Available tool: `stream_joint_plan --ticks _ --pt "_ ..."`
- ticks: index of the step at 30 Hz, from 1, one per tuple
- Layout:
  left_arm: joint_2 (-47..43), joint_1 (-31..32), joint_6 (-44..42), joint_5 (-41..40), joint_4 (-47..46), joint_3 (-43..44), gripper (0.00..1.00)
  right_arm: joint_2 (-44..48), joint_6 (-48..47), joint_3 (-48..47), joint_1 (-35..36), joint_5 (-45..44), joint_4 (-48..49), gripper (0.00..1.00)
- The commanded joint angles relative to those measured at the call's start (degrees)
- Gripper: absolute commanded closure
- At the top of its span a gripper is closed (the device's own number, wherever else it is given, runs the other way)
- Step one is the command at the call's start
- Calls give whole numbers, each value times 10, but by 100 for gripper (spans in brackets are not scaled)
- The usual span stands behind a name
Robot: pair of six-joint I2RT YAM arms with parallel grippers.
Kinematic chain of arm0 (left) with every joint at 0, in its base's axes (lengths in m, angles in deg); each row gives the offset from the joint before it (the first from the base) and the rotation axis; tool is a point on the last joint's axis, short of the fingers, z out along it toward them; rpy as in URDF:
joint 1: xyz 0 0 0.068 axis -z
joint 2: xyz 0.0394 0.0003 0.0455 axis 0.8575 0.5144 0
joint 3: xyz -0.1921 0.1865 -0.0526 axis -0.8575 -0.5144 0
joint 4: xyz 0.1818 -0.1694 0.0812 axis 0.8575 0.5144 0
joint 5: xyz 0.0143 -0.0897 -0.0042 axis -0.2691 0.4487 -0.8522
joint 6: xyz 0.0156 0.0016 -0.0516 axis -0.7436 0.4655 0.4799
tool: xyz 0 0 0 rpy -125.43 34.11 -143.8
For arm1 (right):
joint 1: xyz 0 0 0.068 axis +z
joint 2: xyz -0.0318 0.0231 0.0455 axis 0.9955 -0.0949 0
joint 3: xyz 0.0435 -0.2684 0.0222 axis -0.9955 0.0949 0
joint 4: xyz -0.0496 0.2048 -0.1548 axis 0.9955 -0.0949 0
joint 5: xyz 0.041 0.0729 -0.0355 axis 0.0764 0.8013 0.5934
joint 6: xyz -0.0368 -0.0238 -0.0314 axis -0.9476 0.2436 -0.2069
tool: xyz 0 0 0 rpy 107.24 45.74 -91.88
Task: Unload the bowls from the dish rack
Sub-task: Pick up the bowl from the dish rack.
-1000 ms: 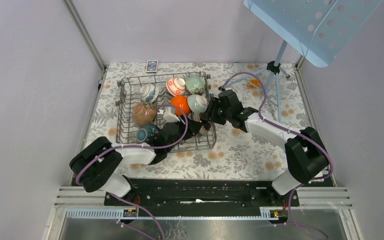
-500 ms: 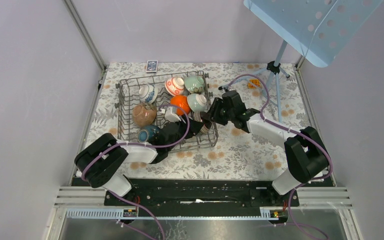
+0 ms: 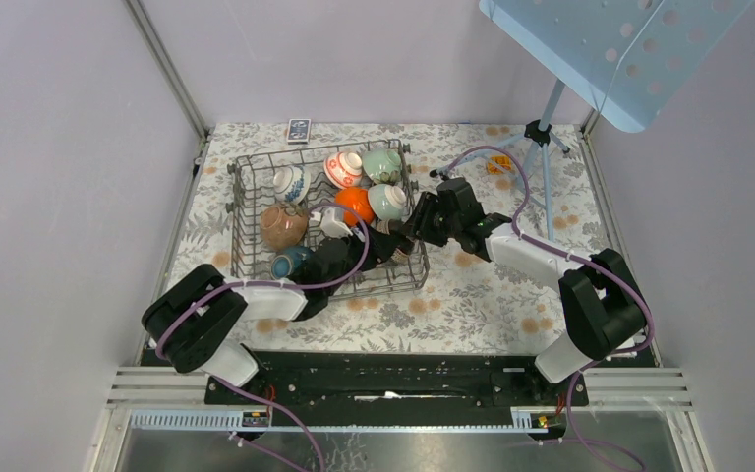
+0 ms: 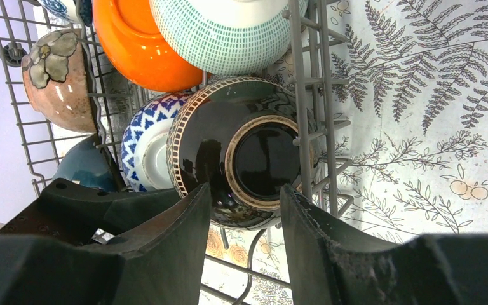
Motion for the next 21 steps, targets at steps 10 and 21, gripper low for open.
stream_joint_plan --ticks 10,21 --pt "-12 -37 -6 41 -26 26 37 15 -15 4 -3 8 16 49" --pt "35 -42 10 110 -63 40 45 9 -19 4 -3 17 22 50"
